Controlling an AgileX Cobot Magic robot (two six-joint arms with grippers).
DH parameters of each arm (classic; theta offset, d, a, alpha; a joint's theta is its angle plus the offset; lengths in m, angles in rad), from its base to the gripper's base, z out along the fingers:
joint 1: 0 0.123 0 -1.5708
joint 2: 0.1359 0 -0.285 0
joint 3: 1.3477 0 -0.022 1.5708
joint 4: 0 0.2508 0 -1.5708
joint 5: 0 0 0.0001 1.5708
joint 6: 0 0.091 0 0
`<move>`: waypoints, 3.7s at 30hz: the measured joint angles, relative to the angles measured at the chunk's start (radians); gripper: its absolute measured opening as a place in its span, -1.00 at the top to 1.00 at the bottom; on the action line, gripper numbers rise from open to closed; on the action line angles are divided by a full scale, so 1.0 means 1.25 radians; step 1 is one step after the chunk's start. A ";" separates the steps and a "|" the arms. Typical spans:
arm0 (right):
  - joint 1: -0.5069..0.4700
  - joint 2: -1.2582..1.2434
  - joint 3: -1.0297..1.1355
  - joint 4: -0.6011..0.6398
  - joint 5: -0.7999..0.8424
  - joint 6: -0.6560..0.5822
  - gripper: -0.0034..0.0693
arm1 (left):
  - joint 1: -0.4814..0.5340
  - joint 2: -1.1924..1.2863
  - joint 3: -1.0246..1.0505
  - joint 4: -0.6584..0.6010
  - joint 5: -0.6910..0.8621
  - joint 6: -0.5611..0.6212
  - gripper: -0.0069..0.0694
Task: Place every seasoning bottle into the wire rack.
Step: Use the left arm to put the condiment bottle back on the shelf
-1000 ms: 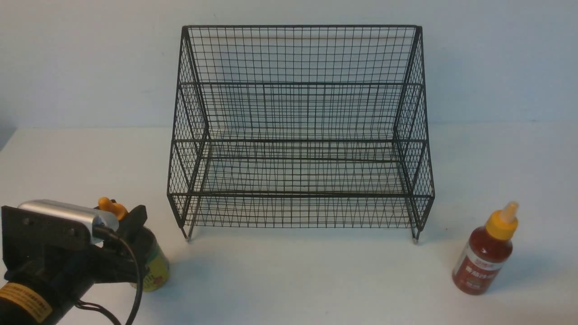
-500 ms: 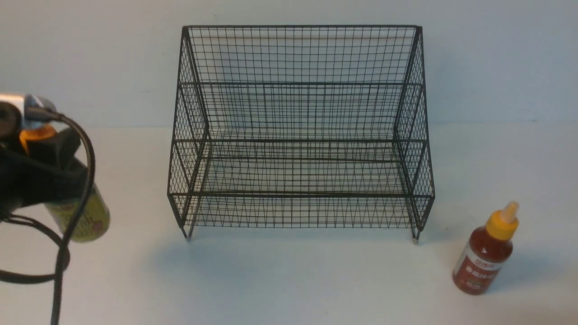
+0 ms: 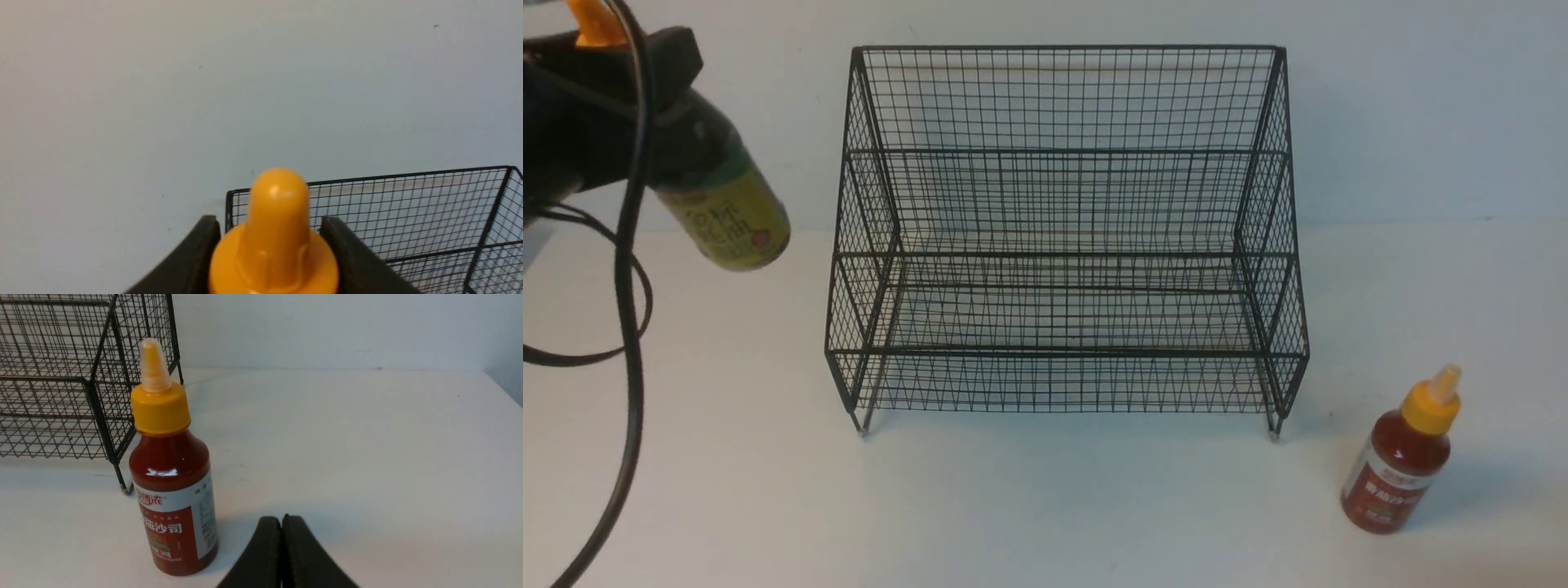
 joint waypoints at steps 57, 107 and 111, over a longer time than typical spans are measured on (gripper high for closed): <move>0.000 0.000 0.000 0.000 0.000 0.001 0.95 | -0.229 0.415 -0.346 0.546 0.231 -0.571 0.09; 0.000 0.000 0.000 0.000 -0.001 0.000 0.95 | -0.231 0.420 -0.136 0.559 0.277 -0.600 0.09; 0.000 0.000 0.000 0.000 -0.001 0.000 0.95 | -0.232 0.423 -0.139 0.561 0.278 -0.599 0.09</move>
